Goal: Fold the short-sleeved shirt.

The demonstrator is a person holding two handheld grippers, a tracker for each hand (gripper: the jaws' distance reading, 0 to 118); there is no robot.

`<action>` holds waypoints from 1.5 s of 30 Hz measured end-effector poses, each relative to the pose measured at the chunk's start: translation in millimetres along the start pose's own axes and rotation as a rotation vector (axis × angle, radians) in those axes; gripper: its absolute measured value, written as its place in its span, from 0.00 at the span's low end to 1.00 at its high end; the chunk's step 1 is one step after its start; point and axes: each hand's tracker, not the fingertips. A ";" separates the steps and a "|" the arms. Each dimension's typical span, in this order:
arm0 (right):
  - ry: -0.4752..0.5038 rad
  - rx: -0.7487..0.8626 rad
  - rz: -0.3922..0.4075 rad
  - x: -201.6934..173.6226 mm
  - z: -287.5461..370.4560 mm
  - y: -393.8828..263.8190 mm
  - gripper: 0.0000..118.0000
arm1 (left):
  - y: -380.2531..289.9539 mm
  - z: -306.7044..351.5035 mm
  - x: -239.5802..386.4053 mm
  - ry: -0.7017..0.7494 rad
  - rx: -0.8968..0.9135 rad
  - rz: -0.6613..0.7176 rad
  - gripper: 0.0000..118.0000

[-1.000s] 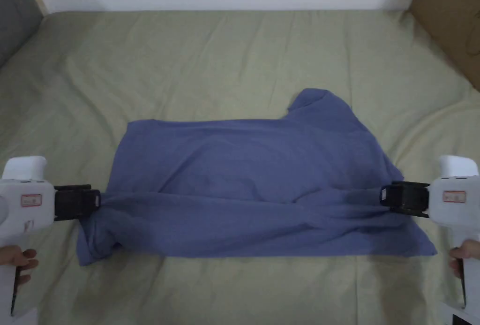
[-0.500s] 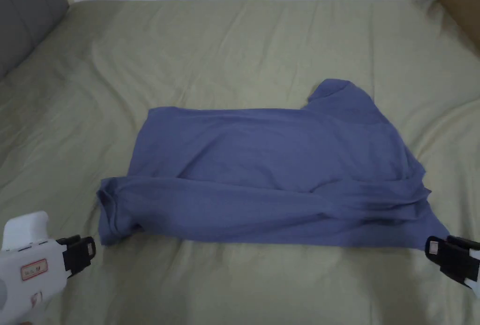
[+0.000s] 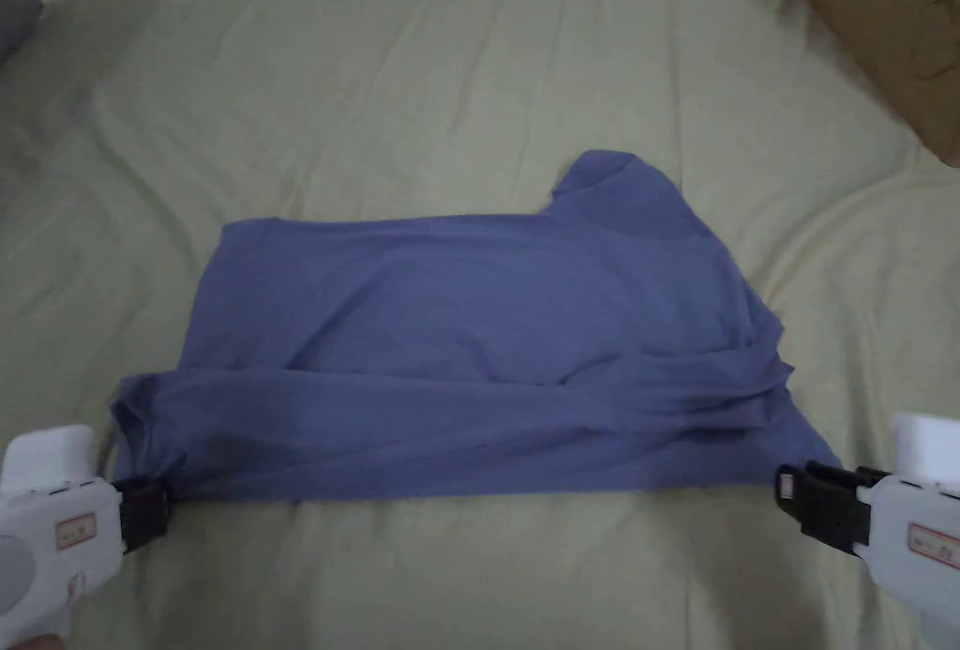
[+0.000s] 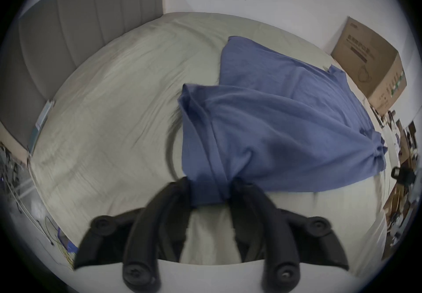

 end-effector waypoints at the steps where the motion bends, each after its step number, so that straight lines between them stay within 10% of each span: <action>1: 0.004 -0.018 0.017 3.9 -8.0 3.2 0.75 | 3.9 3.2 0.0 -0.025 -0.002 0.000 0.11; 2: 0.000 -0.029 0.017 6.7 -16.7 5.8 0.96 | 6.4 6.1 1.1 -0.029 -0.003 0.000 0.10; 3: -0.003 -0.025 0.010 9.7 -22.8 7.3 0.98 | 7.9 8.6 3.1 -0.024 0.002 -0.006 0.10; 11: -0.053 -0.179 -0.054 17.2 -101.8 31.1 0.79 | 19.9 21.3 0.6 -0.046 0.021 -0.037 0.10; 13: -0.093 -0.112 0.017 7.5 -95.8 30.4 0.63 | 21.3 21.8 -1.2 -0.052 0.016 -0.042 0.10; 16: -0.091 -0.091 0.042 4.1 -77.2 27.7 0.11 | 23.0 24.8 0.2 -0.058 0.020 -0.058 0.10; 23: 0.048 -0.068 -0.143 16.2 -35.8 30.1 0.09 | 23.8 46.4 -10.2 -0.089 0.038 -0.104 0.10; 36: -0.019 -0.205 -0.113 30.8 33.6 -61.1 0.09 | -65.9 78.1 -85.2 -0.010 -0.054 0.012 0.07; 38: -0.034 -0.197 -0.104 24.4 27.7 -62.8 0.26 | -72.4 76.0 -91.4 -0.062 -0.031 0.072 0.07; 41: -0.050 -0.198 -0.078 23.0 25.7 -53.4 1.00 | -71.2 78.1 -84.8 -0.050 -0.009 0.032 0.07; 42: -0.060 -0.195 -0.067 21.1 30.5 -50.0 0.98 | -67.7 80.1 -83.0 -0.069 0.005 0.025 0.08; 43: -0.057 -0.111 -0.052 22.2 42.2 -46.1 0.95 | -63.3 83.8 -79.9 -0.073 0.022 0.026 0.16; 45: -0.072 -0.080 -0.028 21.6 56.5 -27.8 0.94 | -51.8 92.2 -71.9 -0.130 0.096 0.022 0.75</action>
